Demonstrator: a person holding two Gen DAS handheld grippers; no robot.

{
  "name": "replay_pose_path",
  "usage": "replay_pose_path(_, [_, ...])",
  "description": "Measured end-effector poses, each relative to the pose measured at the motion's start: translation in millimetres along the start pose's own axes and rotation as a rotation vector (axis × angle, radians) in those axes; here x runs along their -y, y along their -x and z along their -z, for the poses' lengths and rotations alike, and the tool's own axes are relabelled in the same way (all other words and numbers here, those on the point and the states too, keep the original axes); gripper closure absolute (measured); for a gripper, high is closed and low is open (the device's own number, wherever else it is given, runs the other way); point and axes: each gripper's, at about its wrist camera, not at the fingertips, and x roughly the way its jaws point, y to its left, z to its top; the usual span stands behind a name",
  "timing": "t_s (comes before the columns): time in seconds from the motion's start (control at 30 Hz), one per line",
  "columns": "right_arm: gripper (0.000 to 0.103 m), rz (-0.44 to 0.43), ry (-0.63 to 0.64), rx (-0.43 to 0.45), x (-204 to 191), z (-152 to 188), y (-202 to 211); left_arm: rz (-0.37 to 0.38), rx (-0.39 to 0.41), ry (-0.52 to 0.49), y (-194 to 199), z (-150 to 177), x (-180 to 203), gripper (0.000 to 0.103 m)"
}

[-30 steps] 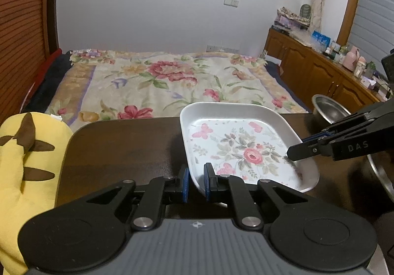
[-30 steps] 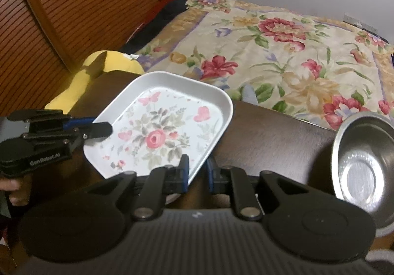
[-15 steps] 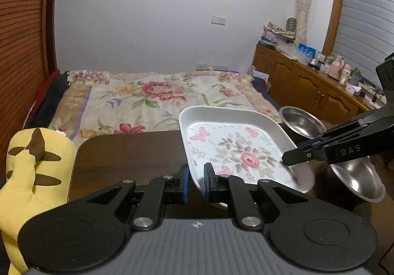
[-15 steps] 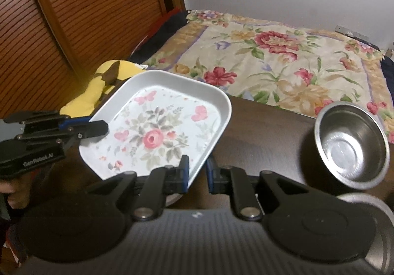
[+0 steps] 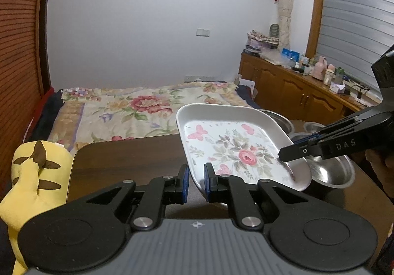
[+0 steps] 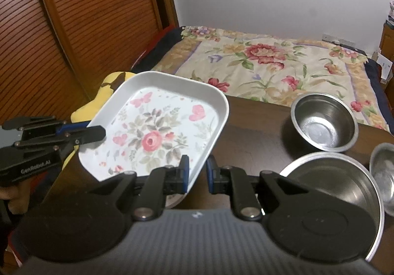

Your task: Organize plates and bowls

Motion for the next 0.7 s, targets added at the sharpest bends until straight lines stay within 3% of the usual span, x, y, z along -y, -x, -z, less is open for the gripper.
replay_pose_path(0.7, [0.087,-0.008,0.034,0.055,-6,37,48,0.045,0.028,-0.02,45,25,24,0.089])
